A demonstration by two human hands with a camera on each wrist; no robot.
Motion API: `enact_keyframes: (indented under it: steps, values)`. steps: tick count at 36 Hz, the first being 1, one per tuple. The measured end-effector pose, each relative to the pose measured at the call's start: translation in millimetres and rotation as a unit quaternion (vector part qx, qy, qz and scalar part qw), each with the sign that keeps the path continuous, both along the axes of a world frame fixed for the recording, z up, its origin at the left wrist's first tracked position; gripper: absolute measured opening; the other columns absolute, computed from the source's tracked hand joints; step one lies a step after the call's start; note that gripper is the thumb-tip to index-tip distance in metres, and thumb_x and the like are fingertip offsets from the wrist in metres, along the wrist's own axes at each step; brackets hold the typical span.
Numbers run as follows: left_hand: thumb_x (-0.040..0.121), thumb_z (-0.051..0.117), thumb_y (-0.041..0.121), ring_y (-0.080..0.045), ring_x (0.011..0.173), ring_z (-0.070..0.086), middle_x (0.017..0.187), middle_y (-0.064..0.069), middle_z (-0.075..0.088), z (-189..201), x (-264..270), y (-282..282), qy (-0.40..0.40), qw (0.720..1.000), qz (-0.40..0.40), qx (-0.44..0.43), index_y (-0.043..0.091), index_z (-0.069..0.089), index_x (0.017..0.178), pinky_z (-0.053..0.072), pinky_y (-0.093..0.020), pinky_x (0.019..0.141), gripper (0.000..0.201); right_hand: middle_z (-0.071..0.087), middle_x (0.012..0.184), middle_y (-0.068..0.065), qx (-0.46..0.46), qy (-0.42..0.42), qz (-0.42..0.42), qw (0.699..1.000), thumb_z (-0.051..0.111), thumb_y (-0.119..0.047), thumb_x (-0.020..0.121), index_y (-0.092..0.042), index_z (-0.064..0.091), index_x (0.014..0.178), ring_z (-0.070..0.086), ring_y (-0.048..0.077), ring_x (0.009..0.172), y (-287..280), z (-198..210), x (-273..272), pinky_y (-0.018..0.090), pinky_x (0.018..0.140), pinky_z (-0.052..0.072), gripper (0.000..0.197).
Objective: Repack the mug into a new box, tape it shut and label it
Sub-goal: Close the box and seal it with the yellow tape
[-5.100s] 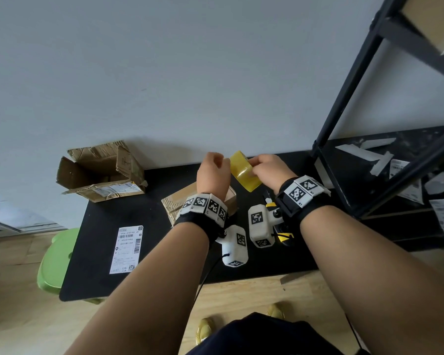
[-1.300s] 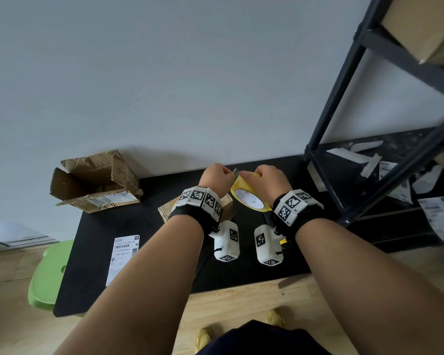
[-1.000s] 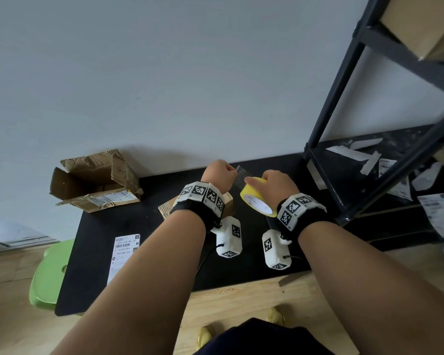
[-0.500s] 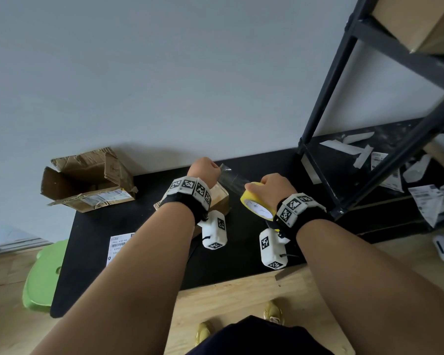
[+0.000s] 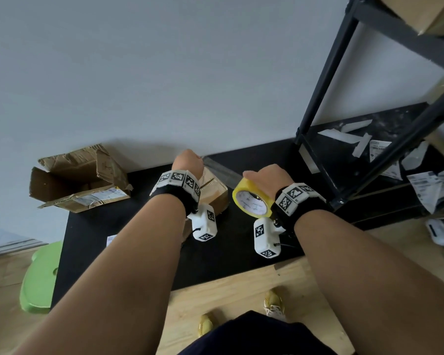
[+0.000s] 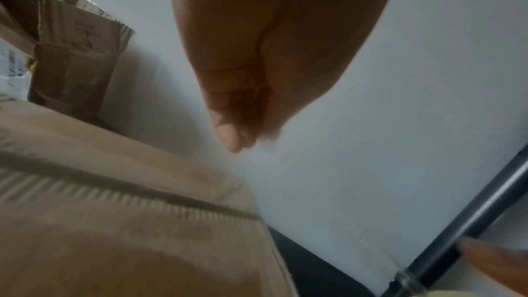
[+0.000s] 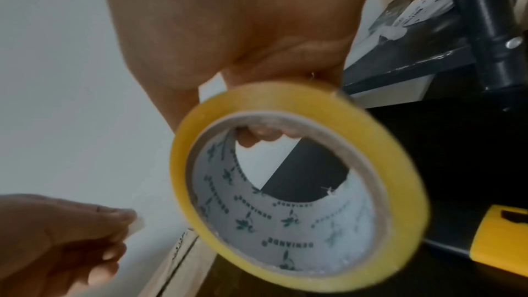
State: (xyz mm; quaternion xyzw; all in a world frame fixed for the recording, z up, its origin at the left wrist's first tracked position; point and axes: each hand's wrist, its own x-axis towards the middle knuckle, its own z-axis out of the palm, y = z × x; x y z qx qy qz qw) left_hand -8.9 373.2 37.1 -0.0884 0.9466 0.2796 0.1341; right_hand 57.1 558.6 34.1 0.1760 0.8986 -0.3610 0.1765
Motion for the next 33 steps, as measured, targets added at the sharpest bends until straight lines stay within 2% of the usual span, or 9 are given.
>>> enact_keyframes:
  steps: [2, 5, 7, 8, 11, 14, 18, 25, 33]
  values:
    - [0.097, 0.05, 0.015, -0.032, 0.094, 0.063, 0.098, -0.018, 0.069, -2, -3, -5, -0.003, 1.0, -0.004, 0.002, -0.004, 0.068, 0.1, 0.041, -0.031, 0.069, 0.027, 0.043, 0.056, 0.0, 0.008, 0.004, 0.005, 1.0, 0.055, -0.038, 0.079, -0.015, 0.042, 0.055, 0.045, 0.022, 0.06, -2, 0, 3, 0.031, 0.056, 0.037, 0.036]
    - [0.096, 0.05, 0.013, -0.032, 0.089, 0.062, 0.095, -0.018, 0.068, -4, -8, -7, -0.001, 1.0, -0.01, -0.005, -0.005, 0.068, 0.097, 0.041, -0.031, 0.068, 0.025, 0.039, 0.05, -0.001, 0.033, 0.008, 0.014, 0.999, 0.058, -0.039, 0.072, -0.016, 0.037, 0.049, 0.041, 0.021, 0.049, -5, -2, 11, 0.029, 0.05, 0.036, 0.038]
    - [0.096, 0.05, 0.013, -0.032, 0.09, 0.063, 0.098, -0.019, 0.068, -8, -9, -9, 0.002, 1.0, -0.007, -0.011, -0.005, 0.068, 0.098, 0.042, -0.031, 0.069, 0.025, 0.05, 0.058, 0.002, 0.065, 0.004, 0.041, 0.997, 0.059, -0.04, 0.075, -0.015, 0.044, 0.051, 0.053, 0.023, 0.053, -6, -7, 13, 0.03, 0.052, 0.047, 0.038]
    - [0.096, 0.05, 0.013, -0.031, 0.087, 0.062, 0.097, -0.018, 0.068, -10, -8, -9, 0.001, 1.0, -0.009, -0.014, -0.004, 0.068, 0.098, 0.042, -0.031, 0.069, 0.025, 0.052, 0.06, 0.002, 0.082, -0.001, 0.046, 0.996, 0.06, -0.04, 0.075, -0.015, 0.048, 0.053, 0.055, 0.023, 0.054, -5, -8, 12, 0.029, 0.05, 0.048, 0.035]
    - [0.098, 0.047, 0.012, -0.025, 0.079, 0.056, 0.087, -0.012, 0.062, -16, -8, -7, 0.001, 1.0, -0.022, -0.021, -0.001, 0.066, 0.098, 0.04, -0.031, 0.069, 0.023, 0.051, 0.056, 0.002, 0.102, -0.029, 0.014, 0.994, 0.063, -0.04, 0.074, -0.012, 0.052, 0.059, 0.051, 0.021, 0.051, -4, -9, 8, 0.024, 0.05, 0.039, 0.034]
    - [0.098, 0.047, 0.013, -0.028, 0.088, 0.06, 0.09, -0.011, 0.061, -18, -14, -8, 0.007, 1.0, -0.023, -0.019, 0.0, 0.065, 0.1, 0.04, -0.031, 0.07, 0.022, 0.057, 0.061, 0.003, 0.092, -0.043, 0.009, 0.995, 0.066, -0.042, 0.077, -0.011, 0.057, 0.066, 0.053, 0.019, 0.053, -9, -12, 1, 0.025, 0.054, 0.042, 0.035]
    - [0.098, 0.05, 0.014, -0.028, 0.097, 0.061, 0.105, -0.014, 0.066, -19, -27, -12, 0.007, 0.999, -0.03, -0.017, 0.001, 0.064, 0.106, 0.042, -0.031, 0.072, 0.021, 0.055, 0.059, 0.001, 0.093, -0.049, 0.012, 0.994, 0.064, -0.045, 0.078, -0.012, 0.057, 0.066, 0.053, 0.018, 0.052, -18, -17, -5, 0.025, 0.052, 0.04, 0.036]
    - [0.097, 0.053, 0.016, -0.03, 0.096, 0.064, 0.103, -0.015, 0.068, -32, -50, -16, -0.024, 0.997, -0.057, -0.039, 0.0, 0.065, 0.105, 0.049, -0.035, 0.078, 0.022, 0.059, 0.058, 0.001, 0.091, -0.064, 0.005, 0.994, 0.062, -0.045, 0.076, -0.012, 0.06, 0.065, 0.056, 0.019, 0.052, -30, -32, -12, 0.024, 0.052, 0.043, 0.035]
    - [0.094, 0.053, 0.013, -0.032, 0.092, 0.065, 0.097, -0.017, 0.069, -49, -63, -16, -0.052, 0.993, -0.089, -0.063, 0.0, 0.069, 0.098, 0.051, -0.036, 0.075, 0.021, 0.063, 0.066, 0.003, 0.098, -0.076, -0.002, 0.992, 0.059, -0.05, 0.081, -0.01, 0.061, 0.072, 0.06, 0.02, 0.058, -33, -46, -18, 0.025, 0.051, 0.038, 0.041]
